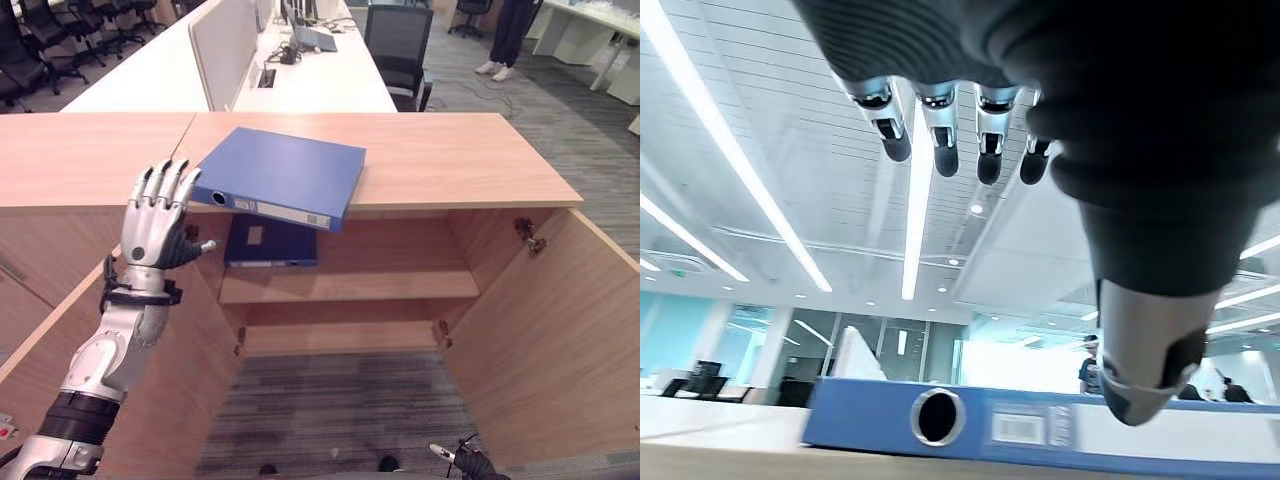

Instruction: Put the empty folder in the office cabinet

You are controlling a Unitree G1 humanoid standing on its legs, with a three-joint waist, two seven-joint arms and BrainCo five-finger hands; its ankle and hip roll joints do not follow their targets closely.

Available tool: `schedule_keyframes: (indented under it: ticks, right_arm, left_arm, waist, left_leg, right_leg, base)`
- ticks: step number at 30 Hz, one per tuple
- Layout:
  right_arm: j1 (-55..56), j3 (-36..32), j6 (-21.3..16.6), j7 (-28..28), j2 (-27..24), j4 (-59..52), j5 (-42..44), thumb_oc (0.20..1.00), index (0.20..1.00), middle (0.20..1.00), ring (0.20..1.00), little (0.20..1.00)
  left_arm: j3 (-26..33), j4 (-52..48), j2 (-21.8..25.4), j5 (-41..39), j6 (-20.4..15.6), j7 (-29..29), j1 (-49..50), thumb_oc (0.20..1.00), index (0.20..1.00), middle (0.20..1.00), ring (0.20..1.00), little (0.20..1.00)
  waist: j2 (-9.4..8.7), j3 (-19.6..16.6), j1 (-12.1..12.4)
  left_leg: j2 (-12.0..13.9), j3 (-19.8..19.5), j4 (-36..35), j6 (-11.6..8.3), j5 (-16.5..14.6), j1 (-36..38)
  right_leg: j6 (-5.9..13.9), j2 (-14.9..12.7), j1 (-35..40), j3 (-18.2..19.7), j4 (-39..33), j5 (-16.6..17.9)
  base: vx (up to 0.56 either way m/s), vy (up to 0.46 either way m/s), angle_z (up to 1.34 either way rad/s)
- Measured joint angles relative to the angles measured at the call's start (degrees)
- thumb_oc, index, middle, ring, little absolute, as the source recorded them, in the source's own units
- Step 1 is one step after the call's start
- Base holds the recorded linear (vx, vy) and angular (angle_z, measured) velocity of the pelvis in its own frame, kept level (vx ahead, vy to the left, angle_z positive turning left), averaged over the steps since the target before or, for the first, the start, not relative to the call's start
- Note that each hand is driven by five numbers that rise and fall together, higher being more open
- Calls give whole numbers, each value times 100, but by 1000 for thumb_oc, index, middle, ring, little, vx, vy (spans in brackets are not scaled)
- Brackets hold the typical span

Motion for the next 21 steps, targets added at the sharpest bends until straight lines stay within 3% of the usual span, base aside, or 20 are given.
schedule_keyframes:
  ticks: [16, 21]
  right_arm:
    - [9, 71, 0, -22, -1, 162, -7, 1000, 1000, 1000, 1000, 1000]
    - [8, 70, 4, -27, -3, 189, -170, 1000, 1000, 1000, 1000, 1000]
  left_arm:
    - [-827, 816, -81, -14, 96, -215, -558, 1000, 1000, 1000, 1000, 1000]
    - [-934, 994, -66, -7, 135, -282, -658, 1000, 1000, 1000, 1000, 1000]
  waist:
    - [11, 7, -53]
    - [60, 6, -187]
  left_leg:
    - [-1, 34, 48, -4, 4, 32]
    - [1, 38, -3, 15, -14, 110]
  right_leg:
    - [-25, 3, 9, 46, 0, 34]
    - [-5, 2, 76, 54, -2, 13]
  base:
    - [0, 2, 0]
    - [0, 0, 0]
